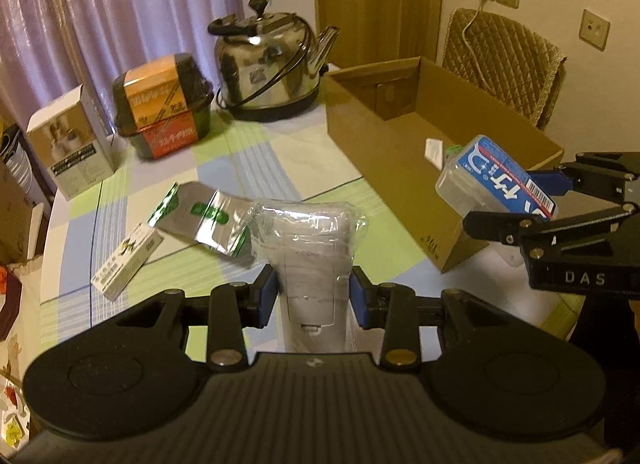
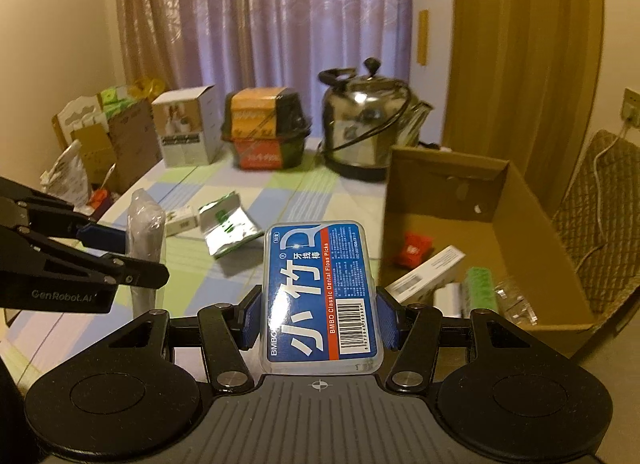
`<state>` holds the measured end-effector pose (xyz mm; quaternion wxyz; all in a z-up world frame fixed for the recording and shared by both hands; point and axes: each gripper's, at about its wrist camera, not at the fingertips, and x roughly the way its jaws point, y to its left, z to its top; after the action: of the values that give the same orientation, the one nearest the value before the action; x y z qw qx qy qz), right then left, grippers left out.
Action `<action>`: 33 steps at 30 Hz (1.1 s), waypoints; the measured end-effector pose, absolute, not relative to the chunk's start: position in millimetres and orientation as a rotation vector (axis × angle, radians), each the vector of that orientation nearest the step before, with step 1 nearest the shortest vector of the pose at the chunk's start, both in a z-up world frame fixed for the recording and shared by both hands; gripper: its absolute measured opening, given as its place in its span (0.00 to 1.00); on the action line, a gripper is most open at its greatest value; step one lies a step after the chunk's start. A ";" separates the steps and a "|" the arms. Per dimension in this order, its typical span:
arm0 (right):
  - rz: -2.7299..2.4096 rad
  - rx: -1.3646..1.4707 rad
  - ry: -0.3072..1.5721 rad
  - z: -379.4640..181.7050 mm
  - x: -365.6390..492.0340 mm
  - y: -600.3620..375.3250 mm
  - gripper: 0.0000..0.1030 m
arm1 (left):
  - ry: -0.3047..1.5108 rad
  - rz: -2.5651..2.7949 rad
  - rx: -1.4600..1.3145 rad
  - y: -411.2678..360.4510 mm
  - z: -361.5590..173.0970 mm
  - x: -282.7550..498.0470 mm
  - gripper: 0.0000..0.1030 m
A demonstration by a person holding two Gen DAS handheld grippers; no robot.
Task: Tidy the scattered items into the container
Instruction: 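Carry the white tube and blue box with both tools over the cardboard box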
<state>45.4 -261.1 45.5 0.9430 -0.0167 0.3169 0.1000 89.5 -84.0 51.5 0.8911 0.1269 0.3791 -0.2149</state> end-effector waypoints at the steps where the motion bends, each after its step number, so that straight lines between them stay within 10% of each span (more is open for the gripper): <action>1: 0.197 -0.029 0.642 48.8 46.2 -265.2 0.57 | 0.784 -0.452 0.266 -87.2 52.9 89.7 0.32; 33: -0.077 0.100 0.582 92.7 103.3 -420.2 0.57 | 0.704 -0.781 0.215 -250.9 110.9 199.3 0.32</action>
<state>103.3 -420.2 92.7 0.9560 0.0495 0.2866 -0.0380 199.3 -250.9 110.9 0.8595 0.1022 0.3355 -0.3719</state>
